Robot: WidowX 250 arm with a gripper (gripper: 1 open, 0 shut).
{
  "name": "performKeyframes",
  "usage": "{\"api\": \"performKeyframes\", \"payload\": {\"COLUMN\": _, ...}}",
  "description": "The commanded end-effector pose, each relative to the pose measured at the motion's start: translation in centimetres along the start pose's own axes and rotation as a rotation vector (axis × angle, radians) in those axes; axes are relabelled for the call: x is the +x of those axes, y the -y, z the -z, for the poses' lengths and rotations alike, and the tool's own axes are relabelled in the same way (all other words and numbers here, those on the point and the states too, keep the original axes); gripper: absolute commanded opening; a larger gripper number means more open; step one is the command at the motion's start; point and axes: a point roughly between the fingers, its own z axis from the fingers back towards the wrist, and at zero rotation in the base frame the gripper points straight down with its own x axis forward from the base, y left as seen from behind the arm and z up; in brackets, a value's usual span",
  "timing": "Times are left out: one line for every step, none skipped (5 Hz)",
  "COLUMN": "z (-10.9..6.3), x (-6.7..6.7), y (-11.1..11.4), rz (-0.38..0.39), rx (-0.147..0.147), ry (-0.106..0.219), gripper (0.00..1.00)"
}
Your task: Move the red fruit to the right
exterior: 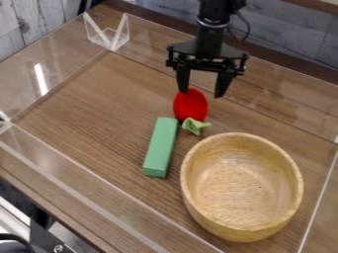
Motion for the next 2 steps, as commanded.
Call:
{"api": "performKeyframes", "payload": {"z": -1.59, "x": 1.61, "y": -0.07, "rz": 0.006, "rx": -0.022, "ry": 0.061, "gripper": 0.00}}
{"api": "performKeyframes", "payload": {"z": -1.61, "x": 0.67, "y": 0.20, "rz": -0.019, "rx": -0.016, "ry": 0.057, "gripper": 0.00}}
